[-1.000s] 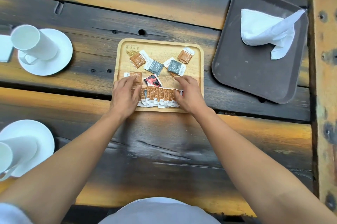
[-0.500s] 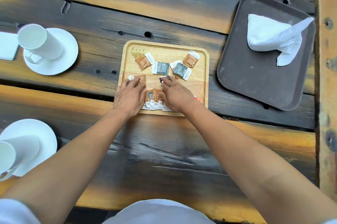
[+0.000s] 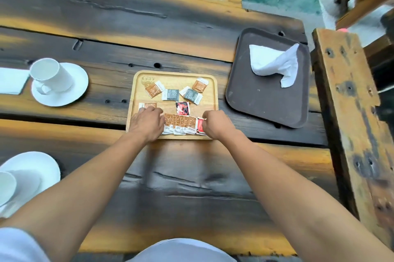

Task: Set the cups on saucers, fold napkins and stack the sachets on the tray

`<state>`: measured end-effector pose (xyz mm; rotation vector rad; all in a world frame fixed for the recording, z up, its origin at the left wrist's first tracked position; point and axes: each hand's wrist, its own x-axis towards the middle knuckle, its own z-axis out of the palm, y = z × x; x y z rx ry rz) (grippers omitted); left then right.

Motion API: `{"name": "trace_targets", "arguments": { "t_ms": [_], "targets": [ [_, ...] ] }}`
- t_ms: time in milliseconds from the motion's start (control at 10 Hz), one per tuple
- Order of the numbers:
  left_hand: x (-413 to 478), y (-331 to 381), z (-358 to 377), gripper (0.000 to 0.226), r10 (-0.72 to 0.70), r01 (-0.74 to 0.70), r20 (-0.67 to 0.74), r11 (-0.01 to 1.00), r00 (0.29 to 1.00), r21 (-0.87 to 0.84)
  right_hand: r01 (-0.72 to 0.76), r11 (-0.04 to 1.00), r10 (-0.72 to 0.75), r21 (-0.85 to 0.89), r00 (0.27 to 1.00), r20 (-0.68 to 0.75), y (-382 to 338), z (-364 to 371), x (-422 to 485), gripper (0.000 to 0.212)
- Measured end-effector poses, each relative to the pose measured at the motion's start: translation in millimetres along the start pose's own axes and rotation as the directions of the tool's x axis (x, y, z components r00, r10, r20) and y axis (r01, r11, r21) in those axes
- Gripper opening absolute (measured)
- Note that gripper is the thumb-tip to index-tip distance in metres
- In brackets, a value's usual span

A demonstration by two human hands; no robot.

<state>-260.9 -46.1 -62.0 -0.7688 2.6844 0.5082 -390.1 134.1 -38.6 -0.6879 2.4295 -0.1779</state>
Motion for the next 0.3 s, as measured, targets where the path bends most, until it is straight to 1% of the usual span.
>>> {"name": "trace_targets", "arguments": {
  "t_ms": [100, 200, 300],
  "targets": [
    [-31, 27, 2, 0.041, 0.01, -0.012, 0.046, 0.998, 0.999, 0.056, 0.02, 0.998, -0.016, -0.066, 0.998, 0.053, 19, -3, -28, 0.034],
    [-69, 55, 17, 0.038, -0.027, 0.007, 0.166, 0.992, 0.986, 0.123, 0.107, 0.98, -0.082, -0.169, 0.985, 0.151, 41, 10, -62, 0.032],
    [-113, 82, 45, 0.038, -0.075, 0.011, 0.373, 0.985, 0.925, 0.172, 0.163, 0.945, -0.071, -0.285, 0.949, 0.306, 58, 30, -102, 0.046]
  ]
}}
